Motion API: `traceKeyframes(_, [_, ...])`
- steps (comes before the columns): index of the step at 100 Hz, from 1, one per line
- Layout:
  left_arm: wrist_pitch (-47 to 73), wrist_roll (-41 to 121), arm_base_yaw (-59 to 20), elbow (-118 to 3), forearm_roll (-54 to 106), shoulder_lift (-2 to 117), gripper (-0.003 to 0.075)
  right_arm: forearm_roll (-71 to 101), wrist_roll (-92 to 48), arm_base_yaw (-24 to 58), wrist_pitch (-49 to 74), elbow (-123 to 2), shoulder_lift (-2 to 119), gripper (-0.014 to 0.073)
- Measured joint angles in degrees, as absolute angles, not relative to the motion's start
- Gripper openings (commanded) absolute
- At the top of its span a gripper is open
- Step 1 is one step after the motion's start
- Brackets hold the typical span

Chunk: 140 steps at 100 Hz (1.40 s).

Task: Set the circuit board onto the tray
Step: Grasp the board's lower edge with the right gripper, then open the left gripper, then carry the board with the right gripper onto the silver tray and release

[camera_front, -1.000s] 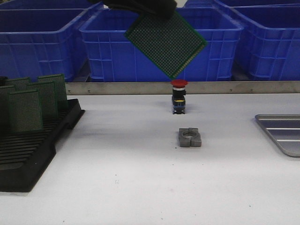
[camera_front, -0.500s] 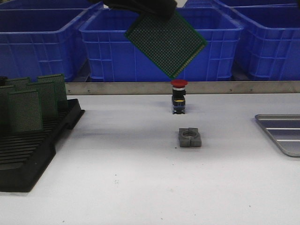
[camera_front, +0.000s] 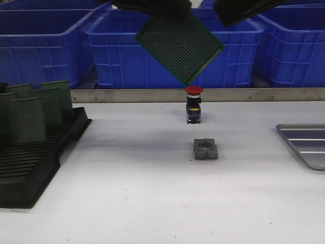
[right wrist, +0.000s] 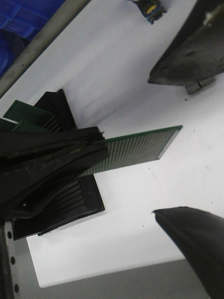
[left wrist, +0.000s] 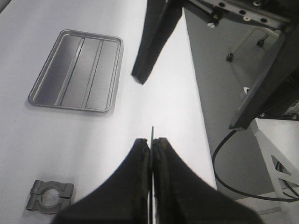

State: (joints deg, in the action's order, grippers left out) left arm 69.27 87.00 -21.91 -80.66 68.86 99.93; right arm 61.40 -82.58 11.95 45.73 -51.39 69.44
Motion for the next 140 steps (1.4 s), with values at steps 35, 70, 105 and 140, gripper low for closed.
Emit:
traceKeyframes(35, [69.3,87.0,-21.9,-80.7,68.9,99.9,-0.002,65.3,-89.4,12.0,48.9,-55.1,80.4,0.0519])
traceKeyframes(70, [69.4,87.0,-21.9,-80.7,68.9,99.9,-0.002,67.1,-89.6,12.0,52.8,-55.8,82.0,-0.0064])
traceKeyframes(105, [69.5,87.2,-21.9,-80.8,68.9,99.9,0.0388,67.0,-89.8,12.0,54.1,-55.8,82.0,-0.0069])
traceKeyframes(140, [69.5,87.1,-18.5,-83.2,68.9,99.9,0.0494,66.9,-76.7,9.4,54.9,-55.8,82.0,-0.0069])
